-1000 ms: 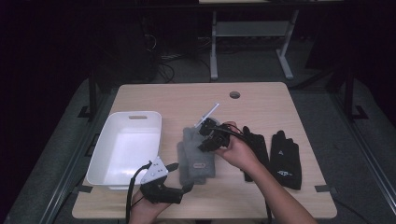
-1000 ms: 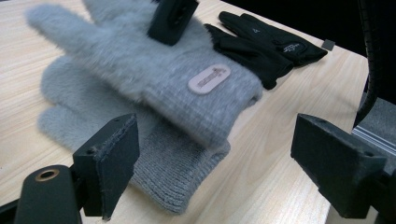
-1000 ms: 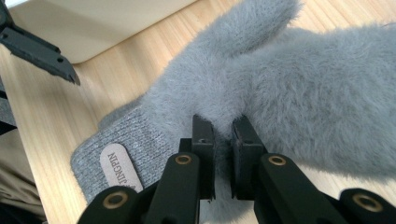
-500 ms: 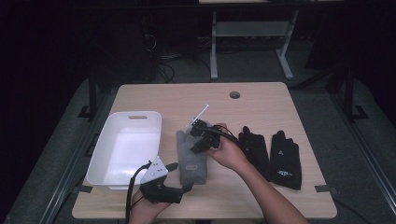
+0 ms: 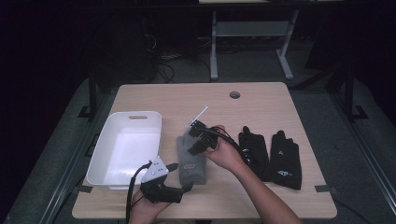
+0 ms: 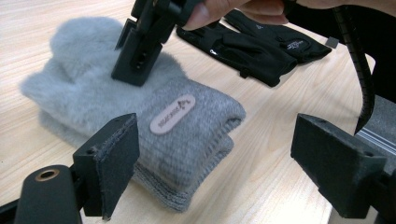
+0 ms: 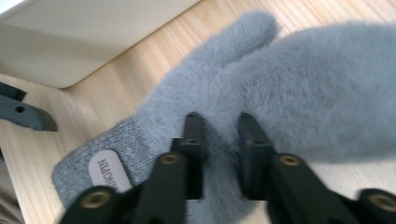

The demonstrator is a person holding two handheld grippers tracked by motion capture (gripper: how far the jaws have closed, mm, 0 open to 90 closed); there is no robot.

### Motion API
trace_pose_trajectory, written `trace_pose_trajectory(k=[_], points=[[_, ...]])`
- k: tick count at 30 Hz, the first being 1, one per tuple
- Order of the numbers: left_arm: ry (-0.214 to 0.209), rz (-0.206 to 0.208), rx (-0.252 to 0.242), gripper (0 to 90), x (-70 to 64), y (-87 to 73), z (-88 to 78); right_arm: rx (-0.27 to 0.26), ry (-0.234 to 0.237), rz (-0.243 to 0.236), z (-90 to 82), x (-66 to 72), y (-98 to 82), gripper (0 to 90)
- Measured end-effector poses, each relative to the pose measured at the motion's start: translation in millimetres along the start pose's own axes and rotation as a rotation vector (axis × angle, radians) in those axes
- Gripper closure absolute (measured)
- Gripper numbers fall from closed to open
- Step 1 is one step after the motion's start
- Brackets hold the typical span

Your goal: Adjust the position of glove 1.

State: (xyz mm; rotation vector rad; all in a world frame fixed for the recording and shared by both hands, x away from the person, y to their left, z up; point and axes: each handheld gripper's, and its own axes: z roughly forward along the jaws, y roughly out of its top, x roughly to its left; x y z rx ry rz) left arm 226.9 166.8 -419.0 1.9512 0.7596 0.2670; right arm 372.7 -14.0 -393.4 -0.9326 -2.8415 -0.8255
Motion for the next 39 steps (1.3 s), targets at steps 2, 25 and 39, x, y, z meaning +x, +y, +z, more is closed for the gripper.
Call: trace_pose_trajectory(k=[2,25,39], points=[[-0.001,0.002,0.0,15.1,0.4,-0.4,0.6,-0.016,0.016,0.006,-3.8,-1.8,-1.5,57.2],[-0.006,0.0,0.003,15.2,-1.9,0.0,2.1,-0.103,-0.02,0.275,-7.0,-66.0,-9.5,33.0],[-0.014,0.006,-0.006,15.2,-3.6,1.1,1.3,-0.061,0.014,0.384,27.6,-77.3,5.4,33.1]])
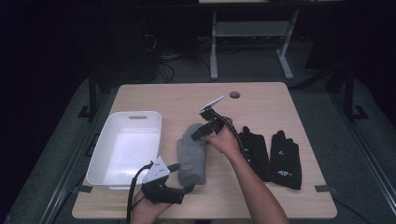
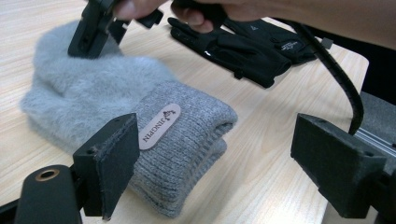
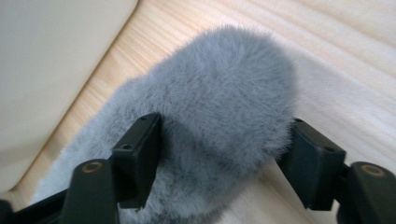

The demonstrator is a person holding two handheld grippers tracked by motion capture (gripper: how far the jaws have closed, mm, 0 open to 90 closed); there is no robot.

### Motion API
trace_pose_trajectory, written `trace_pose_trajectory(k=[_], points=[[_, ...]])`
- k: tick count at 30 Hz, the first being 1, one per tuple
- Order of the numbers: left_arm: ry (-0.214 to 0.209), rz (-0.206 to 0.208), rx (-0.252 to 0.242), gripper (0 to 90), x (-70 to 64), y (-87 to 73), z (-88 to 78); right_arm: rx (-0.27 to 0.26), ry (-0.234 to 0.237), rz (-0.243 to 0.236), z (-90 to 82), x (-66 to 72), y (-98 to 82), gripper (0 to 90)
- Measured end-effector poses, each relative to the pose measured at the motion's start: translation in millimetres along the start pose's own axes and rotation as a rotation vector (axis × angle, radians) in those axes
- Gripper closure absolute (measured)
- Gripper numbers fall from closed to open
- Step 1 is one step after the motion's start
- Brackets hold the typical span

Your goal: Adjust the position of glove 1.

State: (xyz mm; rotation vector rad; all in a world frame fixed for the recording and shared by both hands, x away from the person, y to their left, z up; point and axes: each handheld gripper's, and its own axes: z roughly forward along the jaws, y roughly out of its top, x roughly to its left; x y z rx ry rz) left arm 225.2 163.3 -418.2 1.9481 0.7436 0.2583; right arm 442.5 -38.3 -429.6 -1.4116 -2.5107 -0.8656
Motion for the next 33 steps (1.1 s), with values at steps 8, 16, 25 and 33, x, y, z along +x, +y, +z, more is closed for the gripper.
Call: trace_pose_trajectory(k=[8,16,25,33], points=[[-0.001,0.0,-0.002,15.2,-0.6,0.3,0.2,0.031,0.045,0.062,11.3,-7.6,-3.7,46.0],[-0.014,-0.018,-0.003,15.2,-0.3,0.7,0.1,0.022,0.089,0.074,5.1,-12.5,-7.8,72.9],[-0.014,-0.021,0.008,15.2,0.6,0.1,1.9,0.009,0.091,0.055,-0.7,-14.0,-9.9,77.1],[-0.017,-0.039,0.0,15.3,3.0,1.3,1.1,-0.002,0.065,0.027,-14.0,-10.8,-13.7,77.8]])
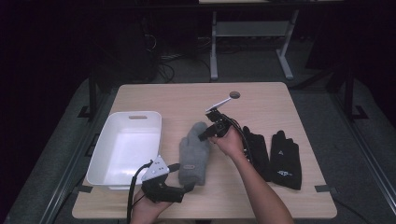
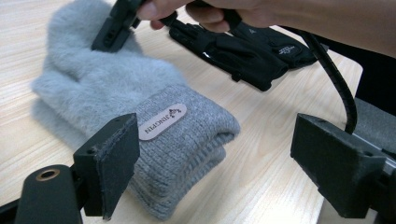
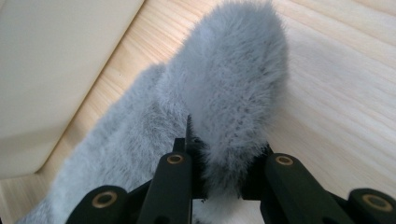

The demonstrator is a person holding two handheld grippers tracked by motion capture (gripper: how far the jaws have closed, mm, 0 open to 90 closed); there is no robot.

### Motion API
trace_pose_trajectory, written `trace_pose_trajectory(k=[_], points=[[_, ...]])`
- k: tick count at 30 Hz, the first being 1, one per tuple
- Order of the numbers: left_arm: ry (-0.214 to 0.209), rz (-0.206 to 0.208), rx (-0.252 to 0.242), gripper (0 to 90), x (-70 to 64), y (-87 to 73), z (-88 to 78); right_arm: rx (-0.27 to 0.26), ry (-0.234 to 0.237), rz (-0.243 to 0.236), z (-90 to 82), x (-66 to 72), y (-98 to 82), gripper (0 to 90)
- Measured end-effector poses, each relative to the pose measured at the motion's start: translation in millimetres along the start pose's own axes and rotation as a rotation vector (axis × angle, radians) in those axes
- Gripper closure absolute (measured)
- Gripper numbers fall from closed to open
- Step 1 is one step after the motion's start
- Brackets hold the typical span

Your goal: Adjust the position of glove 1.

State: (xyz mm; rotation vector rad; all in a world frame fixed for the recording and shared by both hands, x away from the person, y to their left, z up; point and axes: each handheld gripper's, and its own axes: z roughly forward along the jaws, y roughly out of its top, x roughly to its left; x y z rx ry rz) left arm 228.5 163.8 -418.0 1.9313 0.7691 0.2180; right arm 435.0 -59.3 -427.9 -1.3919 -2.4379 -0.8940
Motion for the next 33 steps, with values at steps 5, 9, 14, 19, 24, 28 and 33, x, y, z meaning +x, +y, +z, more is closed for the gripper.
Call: trace_pose_trajectory(k=[5,9,14,19,24,28,33], points=[[-0.017,-0.024,-0.002,15.7,-0.3,4.3,2.1,0.003,-0.026,-0.01,-7.4,-2.3,-6.2,77.9],[-0.029,-0.037,0.002,15.9,-1.9,9.5,5.7,0.0,-0.025,0.002,-14.6,-9.1,-15.0,77.8],[-0.052,-0.079,0.032,16.0,-1.9,15.1,13.6,-0.021,-0.049,0.008,-28.9,-19.6,-27.8,77.8],[-0.029,-0.079,0.054,21.1,0.8,29.3,21.0,-0.03,-0.059,0.024,-37.6,-31.0,-37.7,77.7],[0.005,-0.107,0.119,19.5,5.0,42.4,34.9,-0.047,-0.073,0.019,-40.0,-35.1,-43.2,77.3],[-0.051,-0.237,0.142,22.7,18.9,43.8,43.0,-0.063,-0.061,0.02,-39.9,-39.5,-48.0,76.7],[-0.033,-0.329,0.212,24.8,30.1,41.4,49.8,-0.071,-0.054,0.016,-39.2,-42.8,-52.0,76.5]])
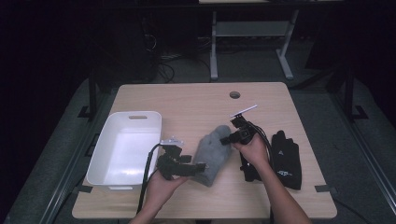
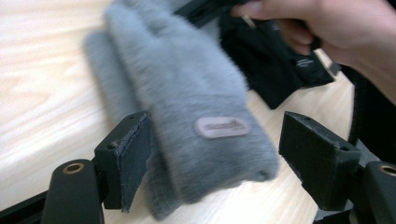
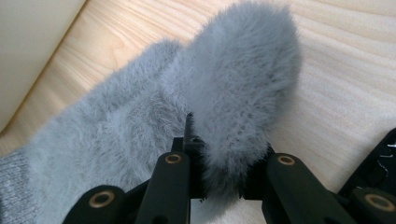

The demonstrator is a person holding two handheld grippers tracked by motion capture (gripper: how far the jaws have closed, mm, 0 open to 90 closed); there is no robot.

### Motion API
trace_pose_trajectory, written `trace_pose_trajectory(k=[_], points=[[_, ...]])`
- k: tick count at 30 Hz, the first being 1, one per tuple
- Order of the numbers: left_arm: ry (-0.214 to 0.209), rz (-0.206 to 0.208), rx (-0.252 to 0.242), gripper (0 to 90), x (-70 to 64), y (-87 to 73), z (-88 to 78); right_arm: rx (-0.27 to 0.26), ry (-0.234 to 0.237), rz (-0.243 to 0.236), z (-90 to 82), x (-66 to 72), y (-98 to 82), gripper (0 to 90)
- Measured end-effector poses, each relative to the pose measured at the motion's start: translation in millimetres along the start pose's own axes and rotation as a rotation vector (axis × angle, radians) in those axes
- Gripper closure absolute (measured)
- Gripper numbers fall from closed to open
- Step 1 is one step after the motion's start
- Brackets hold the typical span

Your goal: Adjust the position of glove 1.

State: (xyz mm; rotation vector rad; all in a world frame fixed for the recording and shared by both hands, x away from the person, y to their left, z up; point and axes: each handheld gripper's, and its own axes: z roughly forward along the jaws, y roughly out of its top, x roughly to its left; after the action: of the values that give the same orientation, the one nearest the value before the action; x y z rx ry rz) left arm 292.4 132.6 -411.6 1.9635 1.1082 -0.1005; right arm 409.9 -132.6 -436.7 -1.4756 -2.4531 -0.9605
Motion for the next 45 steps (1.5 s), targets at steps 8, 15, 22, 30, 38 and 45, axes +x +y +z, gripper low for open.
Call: trace_pose_trajectory(k=[8,15,22,30,38,45], points=[[0.012,-0.075,0.048,24.9,9.9,-2.4,10.4,-0.001,-0.021,-0.037,-0.3,2.5,-0.5,75.6],[0.01,-0.107,0.107,25.5,14.4,-9.8,20.5,-0.014,-0.007,-0.036,0.4,-0.5,-2.3,74.3],[0.011,-0.124,0.129,25.9,15.1,-14.4,26.3,-0.031,0.008,-0.031,1.2,-3.4,-4.8,70.9],[-0.022,-0.111,0.121,38.3,19.2,-20.9,25.9,-0.061,0.035,0.012,-2.6,-11.3,-5.8,49.9],[-0.041,-0.133,0.125,37.1,22.2,-21.1,25.8,-0.055,0.014,0.043,0.5,-12.3,-1.8,38.1],[-0.095,-0.192,0.148,29.4,27.4,-23.2,31.0,-0.046,0.034,0.067,9.5,-15.7,-1.8,38.0]])
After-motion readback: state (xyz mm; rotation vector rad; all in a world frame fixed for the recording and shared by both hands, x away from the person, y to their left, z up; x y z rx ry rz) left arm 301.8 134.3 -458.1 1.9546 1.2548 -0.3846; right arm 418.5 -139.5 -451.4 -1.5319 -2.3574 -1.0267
